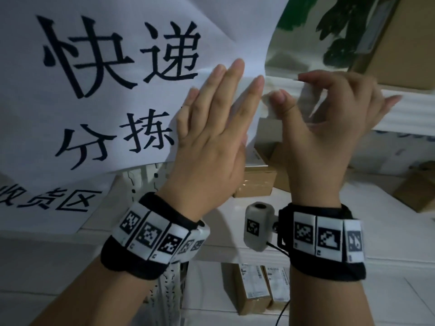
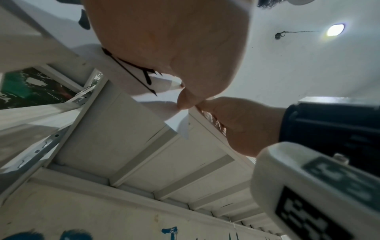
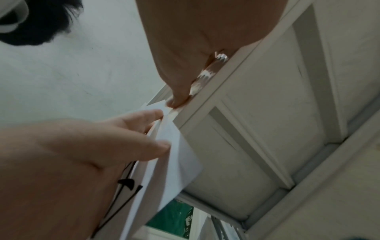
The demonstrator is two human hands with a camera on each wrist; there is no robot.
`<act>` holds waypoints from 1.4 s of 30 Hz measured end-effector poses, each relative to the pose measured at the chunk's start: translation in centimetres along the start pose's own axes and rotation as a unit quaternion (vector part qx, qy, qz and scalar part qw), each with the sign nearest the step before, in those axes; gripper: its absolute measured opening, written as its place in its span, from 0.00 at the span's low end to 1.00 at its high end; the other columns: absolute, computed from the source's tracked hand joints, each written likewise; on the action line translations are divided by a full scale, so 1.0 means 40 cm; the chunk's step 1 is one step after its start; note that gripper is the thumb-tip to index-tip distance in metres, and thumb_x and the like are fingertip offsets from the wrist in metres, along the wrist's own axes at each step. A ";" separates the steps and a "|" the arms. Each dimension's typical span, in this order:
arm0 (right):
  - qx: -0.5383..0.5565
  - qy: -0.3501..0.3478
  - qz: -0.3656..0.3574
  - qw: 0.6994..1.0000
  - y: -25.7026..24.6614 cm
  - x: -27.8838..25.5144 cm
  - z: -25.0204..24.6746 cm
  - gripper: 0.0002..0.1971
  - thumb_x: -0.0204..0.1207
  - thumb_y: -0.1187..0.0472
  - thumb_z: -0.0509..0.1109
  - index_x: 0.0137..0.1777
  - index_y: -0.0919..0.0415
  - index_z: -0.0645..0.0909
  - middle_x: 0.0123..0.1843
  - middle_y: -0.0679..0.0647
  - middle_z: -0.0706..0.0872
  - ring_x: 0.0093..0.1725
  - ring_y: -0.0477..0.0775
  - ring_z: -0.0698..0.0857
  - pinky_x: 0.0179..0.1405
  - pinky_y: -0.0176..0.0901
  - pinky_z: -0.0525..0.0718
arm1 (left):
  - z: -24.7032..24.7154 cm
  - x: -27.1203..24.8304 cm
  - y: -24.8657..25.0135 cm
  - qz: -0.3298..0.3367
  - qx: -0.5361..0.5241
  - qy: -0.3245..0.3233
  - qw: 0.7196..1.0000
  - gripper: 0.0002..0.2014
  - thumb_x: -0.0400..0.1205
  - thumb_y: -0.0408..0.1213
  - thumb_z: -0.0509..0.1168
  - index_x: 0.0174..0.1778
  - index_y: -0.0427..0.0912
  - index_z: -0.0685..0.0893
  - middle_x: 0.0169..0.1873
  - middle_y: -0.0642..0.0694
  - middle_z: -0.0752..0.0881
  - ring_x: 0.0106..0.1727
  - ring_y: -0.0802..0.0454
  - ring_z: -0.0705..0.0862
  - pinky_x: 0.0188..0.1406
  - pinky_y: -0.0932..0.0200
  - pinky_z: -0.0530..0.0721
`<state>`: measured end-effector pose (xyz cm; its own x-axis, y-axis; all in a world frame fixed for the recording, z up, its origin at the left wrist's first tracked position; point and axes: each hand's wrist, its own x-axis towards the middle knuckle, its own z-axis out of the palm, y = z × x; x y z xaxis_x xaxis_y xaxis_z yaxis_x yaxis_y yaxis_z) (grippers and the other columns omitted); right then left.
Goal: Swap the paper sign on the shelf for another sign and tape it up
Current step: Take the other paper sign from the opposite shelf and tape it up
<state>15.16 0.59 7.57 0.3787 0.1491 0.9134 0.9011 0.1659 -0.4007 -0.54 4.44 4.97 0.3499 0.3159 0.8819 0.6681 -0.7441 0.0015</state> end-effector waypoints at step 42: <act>0.048 -0.102 0.102 0.988 -0.407 -0.204 0.207 0.55 0.82 0.58 0.74 0.98 0.66 0.40 0.93 0.80 0.30 0.95 0.81 0.33 0.94 0.78 0.36 | -0.165 -0.111 -0.383 -0.080 -0.163 0.060 0.982 0.34 0.87 0.20 0.65 0.91 0.29 0.64 0.93 0.31 0.58 0.96 0.34 0.50 0.93 0.27 0.50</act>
<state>-4.36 4.73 6.05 0.4909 0.3814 0.7833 0.7829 0.2015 -0.5887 -16.67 10.56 4.14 0.1641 0.3875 0.9072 0.4562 -0.8452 0.2785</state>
